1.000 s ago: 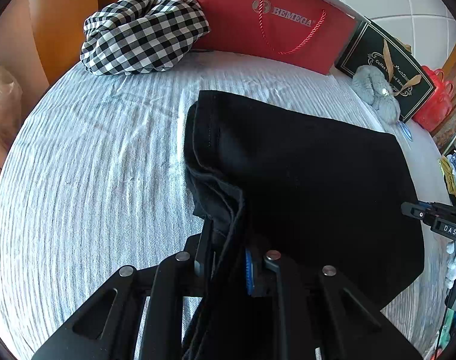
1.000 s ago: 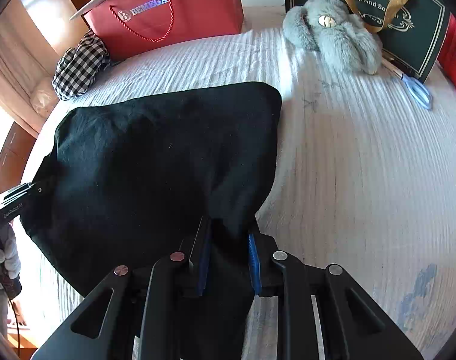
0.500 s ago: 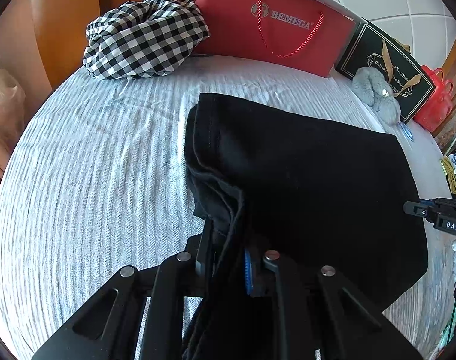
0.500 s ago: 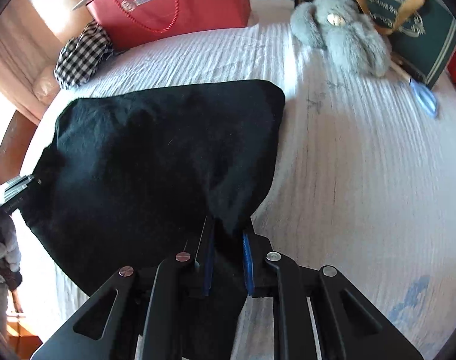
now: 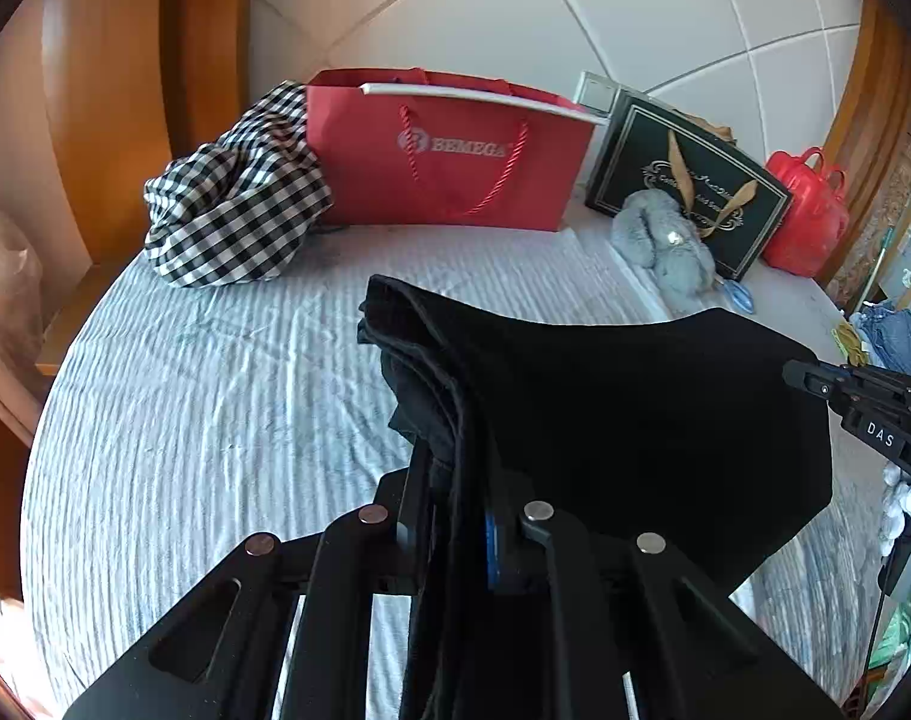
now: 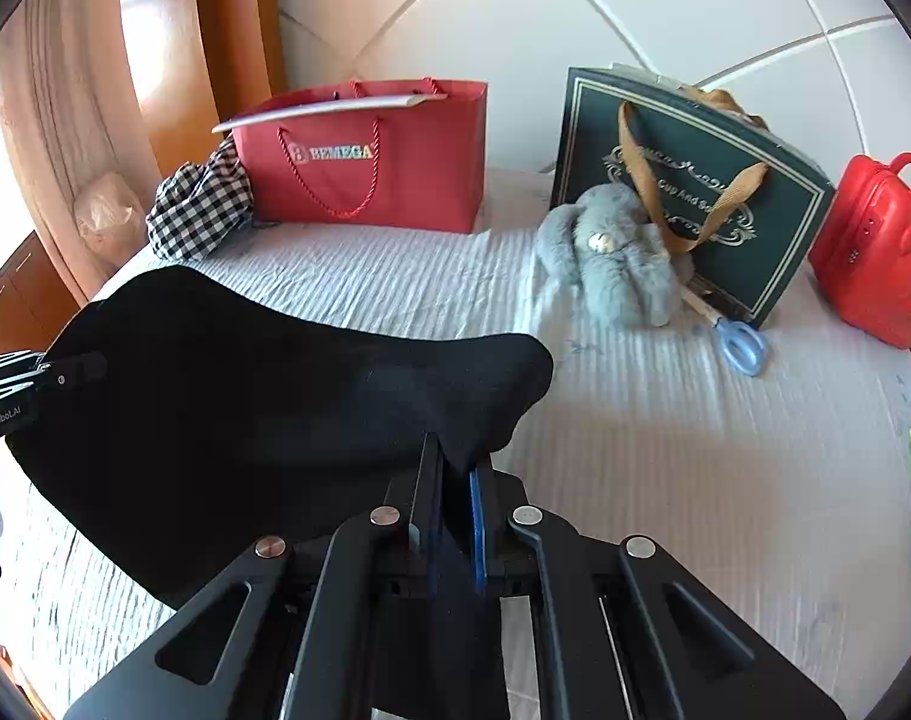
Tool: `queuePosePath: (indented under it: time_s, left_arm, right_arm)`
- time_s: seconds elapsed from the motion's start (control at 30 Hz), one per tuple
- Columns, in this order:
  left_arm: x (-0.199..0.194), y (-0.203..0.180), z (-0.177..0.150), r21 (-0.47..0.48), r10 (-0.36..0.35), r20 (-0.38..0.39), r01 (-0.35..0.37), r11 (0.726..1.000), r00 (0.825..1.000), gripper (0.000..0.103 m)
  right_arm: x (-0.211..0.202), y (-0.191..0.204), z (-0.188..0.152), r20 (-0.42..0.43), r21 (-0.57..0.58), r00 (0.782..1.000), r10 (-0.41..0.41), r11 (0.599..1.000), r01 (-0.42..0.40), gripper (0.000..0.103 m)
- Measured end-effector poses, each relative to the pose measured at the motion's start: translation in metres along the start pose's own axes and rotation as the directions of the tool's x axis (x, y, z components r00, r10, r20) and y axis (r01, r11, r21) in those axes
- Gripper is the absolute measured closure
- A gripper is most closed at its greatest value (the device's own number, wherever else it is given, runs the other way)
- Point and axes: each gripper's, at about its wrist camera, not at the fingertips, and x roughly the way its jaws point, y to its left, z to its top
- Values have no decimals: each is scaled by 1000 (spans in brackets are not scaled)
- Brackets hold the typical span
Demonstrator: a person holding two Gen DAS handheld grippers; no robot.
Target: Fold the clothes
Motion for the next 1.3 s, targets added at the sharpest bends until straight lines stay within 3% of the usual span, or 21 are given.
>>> queuePosePath:
  time_s: [0.3,0.53,0.77,1.13,1.3]
  left_arm:
    - [-9,-96,20,115,-95,19,93,989,995,92]
    - [-8,-210,27,209,-140,24,132,969,990,92]
    - [-8,-330,35,230,-188,35,175,957,982,92]
    - [-2,-509,78,337,-329,26,302,892,944,92]
    - [7,-597,96,371,-337,55,295,881,940,92]
  right_arm:
    - [-68,-83,-10,49,78,993,-106,992,102,97]
    - [-122,-172,-37,74,129,981,-178,977,168,97]
    - [-173,-272,-55,111,131,972,-205,973,190,97]
    - [-260,-420,-59,162,230,915,-370,916,330,97]
    - [-280,-496,-53,193,208,897,-398,910,359,97]
